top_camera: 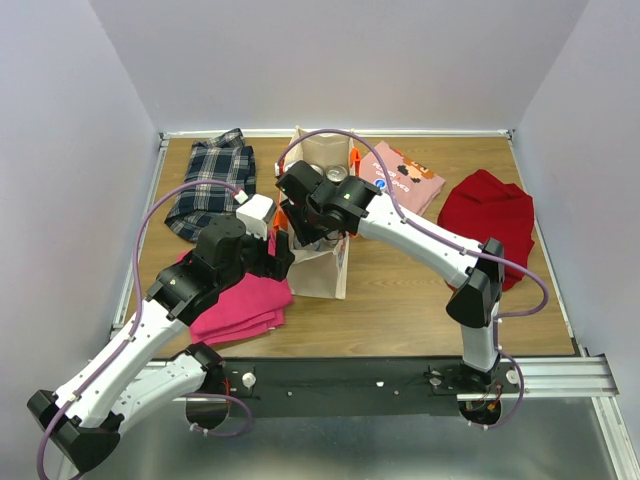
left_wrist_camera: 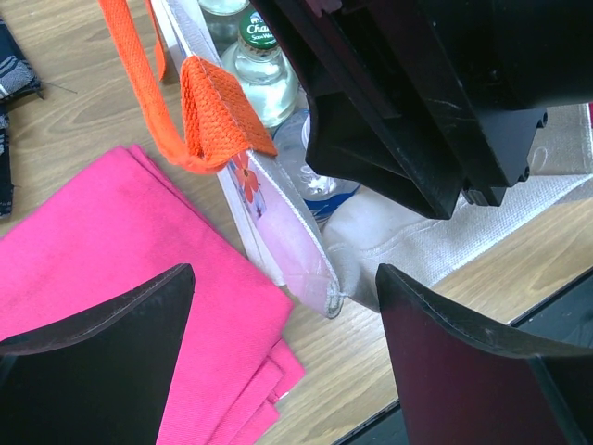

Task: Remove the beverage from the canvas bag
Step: Take out the drink from the canvas bag.

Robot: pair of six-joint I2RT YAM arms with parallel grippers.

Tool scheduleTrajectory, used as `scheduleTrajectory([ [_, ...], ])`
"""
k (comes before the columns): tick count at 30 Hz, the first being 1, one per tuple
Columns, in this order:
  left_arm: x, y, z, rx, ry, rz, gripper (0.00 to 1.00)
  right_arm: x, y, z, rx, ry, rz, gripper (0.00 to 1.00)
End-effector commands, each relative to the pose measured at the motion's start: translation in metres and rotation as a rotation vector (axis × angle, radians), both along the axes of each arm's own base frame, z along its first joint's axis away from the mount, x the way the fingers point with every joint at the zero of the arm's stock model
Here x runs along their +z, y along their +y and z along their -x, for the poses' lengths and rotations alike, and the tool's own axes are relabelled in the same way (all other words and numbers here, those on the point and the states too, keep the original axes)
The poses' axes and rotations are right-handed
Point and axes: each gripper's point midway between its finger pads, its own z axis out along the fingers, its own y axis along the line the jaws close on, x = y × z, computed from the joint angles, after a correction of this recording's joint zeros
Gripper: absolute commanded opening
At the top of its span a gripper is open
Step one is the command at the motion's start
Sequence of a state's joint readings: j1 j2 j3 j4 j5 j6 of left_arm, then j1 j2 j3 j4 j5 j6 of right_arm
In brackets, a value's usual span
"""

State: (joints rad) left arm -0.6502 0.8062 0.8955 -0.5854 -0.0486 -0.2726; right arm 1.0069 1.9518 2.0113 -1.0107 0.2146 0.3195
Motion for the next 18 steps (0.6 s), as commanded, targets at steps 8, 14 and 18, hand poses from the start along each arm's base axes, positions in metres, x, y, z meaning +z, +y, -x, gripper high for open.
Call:
scheduleTrajectory([
  [8,-0.003,0.012,-0.004,0.040,0.000,-0.077,0.89,0.058,0.010,0.004,0.025,-0.075,-0.148,0.01],
  [14,0.008,0.011,-0.007,0.047,-0.026,-0.054,0.92,0.100,0.005,0.002,0.011,-0.140,-0.214,0.01],
  [18,0.007,0.012,-0.008,0.056,-0.033,-0.052,0.93,0.120,-0.001,0.002,-0.002,-0.174,-0.247,0.01],
])
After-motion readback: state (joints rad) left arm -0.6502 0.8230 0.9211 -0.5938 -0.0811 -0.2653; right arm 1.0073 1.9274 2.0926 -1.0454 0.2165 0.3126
